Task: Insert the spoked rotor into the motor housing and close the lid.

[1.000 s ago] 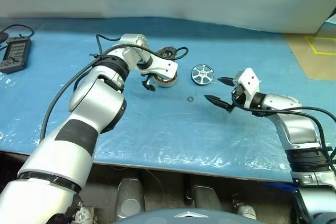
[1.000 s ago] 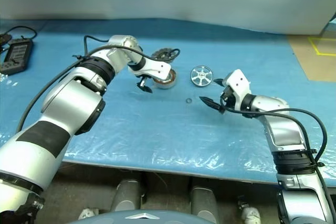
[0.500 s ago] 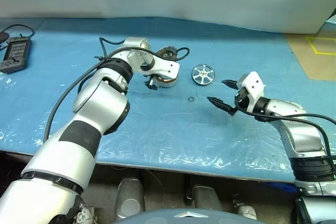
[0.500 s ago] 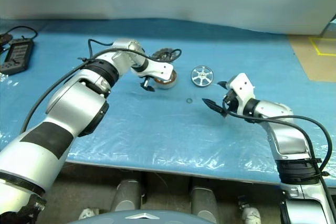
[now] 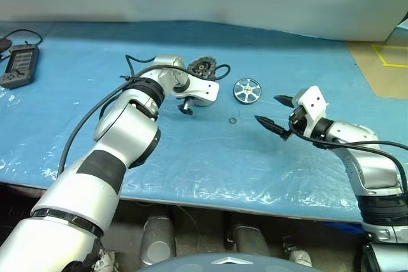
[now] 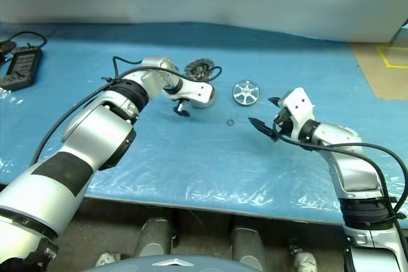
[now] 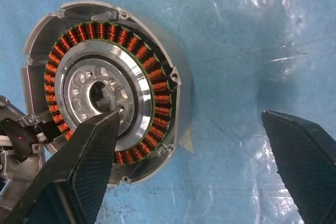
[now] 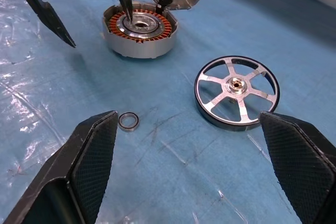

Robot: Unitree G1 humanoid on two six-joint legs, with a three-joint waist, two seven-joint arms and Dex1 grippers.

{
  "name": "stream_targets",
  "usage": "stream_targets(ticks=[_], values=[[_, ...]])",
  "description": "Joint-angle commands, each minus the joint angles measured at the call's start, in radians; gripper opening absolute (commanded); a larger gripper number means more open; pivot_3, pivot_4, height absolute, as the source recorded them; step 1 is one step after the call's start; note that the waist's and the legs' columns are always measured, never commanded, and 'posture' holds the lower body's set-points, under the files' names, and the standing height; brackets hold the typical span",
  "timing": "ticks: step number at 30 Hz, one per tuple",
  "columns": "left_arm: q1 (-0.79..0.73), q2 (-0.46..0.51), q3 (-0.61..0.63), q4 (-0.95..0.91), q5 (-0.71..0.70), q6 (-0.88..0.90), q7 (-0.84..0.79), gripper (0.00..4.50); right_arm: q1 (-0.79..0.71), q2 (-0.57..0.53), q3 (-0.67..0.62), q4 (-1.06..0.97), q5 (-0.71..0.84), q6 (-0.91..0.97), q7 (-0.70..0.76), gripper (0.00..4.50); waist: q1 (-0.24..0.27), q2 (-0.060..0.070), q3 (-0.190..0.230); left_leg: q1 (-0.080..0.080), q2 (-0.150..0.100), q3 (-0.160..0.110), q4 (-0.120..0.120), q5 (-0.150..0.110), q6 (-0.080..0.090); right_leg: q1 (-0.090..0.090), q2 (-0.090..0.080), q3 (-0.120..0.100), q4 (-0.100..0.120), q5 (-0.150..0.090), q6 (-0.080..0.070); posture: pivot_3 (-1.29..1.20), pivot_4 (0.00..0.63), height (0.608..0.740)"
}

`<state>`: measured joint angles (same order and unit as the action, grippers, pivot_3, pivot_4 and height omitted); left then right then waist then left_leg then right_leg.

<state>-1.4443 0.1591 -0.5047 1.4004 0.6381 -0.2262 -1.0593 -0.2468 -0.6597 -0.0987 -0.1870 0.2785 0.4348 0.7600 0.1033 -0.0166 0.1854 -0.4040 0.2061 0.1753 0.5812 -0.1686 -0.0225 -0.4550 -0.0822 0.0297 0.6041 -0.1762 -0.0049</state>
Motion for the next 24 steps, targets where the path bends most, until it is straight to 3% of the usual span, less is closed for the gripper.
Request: stream_targets(ticks=[1,4,5,7,11,17,21,24], values=[[0.003,-0.003,-0.004,-0.004,0.012,0.013,0.014,4.5,0.012,-0.006,-0.032,-0.062,0.02,0.0,-0.012,4.46,0.0,0.0,0.0,0.0,0.0,0.0,0.0,0.0,0.0,0.0,0.0,0.0,0.0,0.0,0.0,0.0,0.15,0.74],[0.009,-0.002,-0.008,-0.002,0.02,0.025,0.031,4.5,0.019,-0.004,-0.037,-0.072,0.02,0.002,-0.021,4.46,0.0,0.0,0.0,0.0,0.0,0.0,0.0,0.0,0.0,0.0,0.0,0.0,0.0,0.0,0.0,0.0,0.15,0.74],[0.011,-0.003,-0.008,-0.002,0.022,0.028,0.035,4.32,0.02,-0.005,-0.039,-0.074,0.021,0.003,-0.024,4.49,0.0,0.0,0.0,0.0,0.0,0.0,0.0,0.0,0.0,0.0,0.0,0.0,0.0,0.0,0.0,0.0,0.15,0.74],[0.013,-0.003,-0.007,-0.002,0.024,0.03,0.039,3.89,0.022,-0.006,-0.041,-0.077,0.023,0.003,-0.028,4.5,0.0,0.0,0.0,0.0,0.0,0.0,0.0,0.0,0.0,0.0,-0.001,0.0,0.0,0.0,0.001,0.0,0.15,0.74],[0.019,-0.003,-0.017,-0.001,0.035,0.028,0.041,2.56,0.023,-0.007,-0.044,-0.081,0.025,0.004,-0.033,4.5,-0.003,0.0,0.0,0.0,0.0,0.0,0.0,0.0,0.0,0.0,-0.001,0.0,-0.001,-0.001,0.001,0.0,0.15,0.74],[0.032,-0.004,-0.023,-0.002,0.038,0.016,0.024,2.56,0.012,-0.008,-0.039,-0.071,0.023,0.0,-0.04,4.5,-0.004,0.0,0.0,0.001,0.0,0.0,-0.002,0.0,0.0,0.001,-0.001,0.0,-0.001,-0.001,0.002,0.0,0.15,0.74],[0.036,0.007,-0.038,-0.002,0.051,0.006,0.027,1.37,0.004,-0.008,-0.037,-0.062,0.02,-0.005,-0.041,4.5,-0.004,0.001,-0.001,0.001,-0.001,0.0,-0.002,0.0,0.0,0.001,-0.001,0.0,-0.002,-0.001,0.002,0.0,0.15,0.74],[0.034,0.015,-0.04,-0.002,0.054,0.004,0.028,1.32,0.0,-0.008,-0.036,-0.055,0.018,-0.009,-0.041,4.5,-0.004,0.002,-0.001,0.002,-0.001,0.0,-0.002,-0.001,0.001,0.002,-0.001,-0.001,-0.001,-0.001,0.002,0.0,0.15,0.74]])
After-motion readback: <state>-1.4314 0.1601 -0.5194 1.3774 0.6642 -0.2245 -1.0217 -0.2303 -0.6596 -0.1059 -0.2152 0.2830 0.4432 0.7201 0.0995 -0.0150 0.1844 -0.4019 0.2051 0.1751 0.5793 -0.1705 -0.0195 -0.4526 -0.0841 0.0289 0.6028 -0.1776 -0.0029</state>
